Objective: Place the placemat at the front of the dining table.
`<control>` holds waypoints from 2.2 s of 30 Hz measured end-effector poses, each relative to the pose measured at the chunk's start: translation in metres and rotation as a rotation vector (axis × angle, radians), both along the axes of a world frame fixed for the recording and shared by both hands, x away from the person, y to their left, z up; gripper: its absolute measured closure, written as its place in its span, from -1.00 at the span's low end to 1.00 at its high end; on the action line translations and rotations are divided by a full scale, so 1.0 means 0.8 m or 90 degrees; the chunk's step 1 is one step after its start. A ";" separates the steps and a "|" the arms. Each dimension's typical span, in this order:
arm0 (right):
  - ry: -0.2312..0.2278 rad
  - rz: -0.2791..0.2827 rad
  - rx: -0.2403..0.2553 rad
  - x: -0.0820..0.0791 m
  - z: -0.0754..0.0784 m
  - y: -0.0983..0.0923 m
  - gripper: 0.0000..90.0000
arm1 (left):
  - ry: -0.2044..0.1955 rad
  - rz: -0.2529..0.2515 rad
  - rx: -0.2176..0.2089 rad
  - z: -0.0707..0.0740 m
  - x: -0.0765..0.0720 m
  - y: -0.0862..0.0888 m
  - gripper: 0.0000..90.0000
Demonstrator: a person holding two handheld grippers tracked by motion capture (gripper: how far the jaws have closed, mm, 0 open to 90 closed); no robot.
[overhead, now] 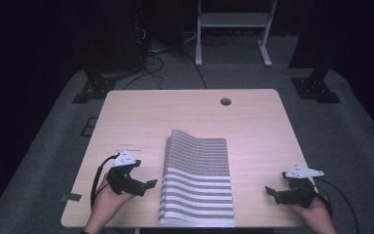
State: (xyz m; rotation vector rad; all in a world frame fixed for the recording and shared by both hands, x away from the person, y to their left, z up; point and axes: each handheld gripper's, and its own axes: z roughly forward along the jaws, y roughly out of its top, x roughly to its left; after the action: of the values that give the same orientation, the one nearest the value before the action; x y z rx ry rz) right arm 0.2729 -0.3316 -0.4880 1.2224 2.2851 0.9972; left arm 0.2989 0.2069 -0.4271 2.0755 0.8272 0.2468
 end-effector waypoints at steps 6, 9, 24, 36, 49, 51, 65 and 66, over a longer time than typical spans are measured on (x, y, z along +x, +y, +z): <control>0.000 0.000 -0.001 0.000 0.000 0.000 -0.79 | 0.005 -0.010 -0.010 0.000 0.003 -0.010 -1.00; 0.000 0.000 -0.001 0.000 0.000 0.000 -0.79 | 0.005 -0.021 -0.007 0.001 0.004 -0.019 -1.00; 0.000 0.000 0.000 0.000 0.000 0.000 -0.79 | 0.024 -0.066 -0.002 -0.012 0.003 -0.056 -1.00; 0.000 0.000 0.000 0.000 0.000 0.000 -0.79 | 0.041 -0.097 -0.001 -0.023 -0.004 -0.075 -1.00; 0.000 0.000 0.000 0.000 0.000 0.000 -0.80 | 0.053 -0.108 0.008 -0.034 -0.012 -0.086 -1.00; 0.000 0.000 0.000 0.000 0.000 0.000 -0.80 | 0.053 -0.106 0.013 -0.036 -0.013 -0.087 -1.00; 0.000 0.000 0.000 0.000 0.000 0.000 -0.80 | 0.054 -0.112 0.037 -0.057 -0.018 -0.092 -0.98; 0.000 0.000 0.000 0.000 0.000 0.000 -0.80 | 0.057 -0.124 0.038 -0.058 -0.020 -0.094 -0.91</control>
State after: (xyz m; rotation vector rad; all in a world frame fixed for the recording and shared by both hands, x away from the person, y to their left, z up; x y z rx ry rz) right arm 0.2729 -0.3316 -0.4880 1.2236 2.2849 0.9971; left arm 0.2830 0.1320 -0.4733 2.2189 0.6715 0.0745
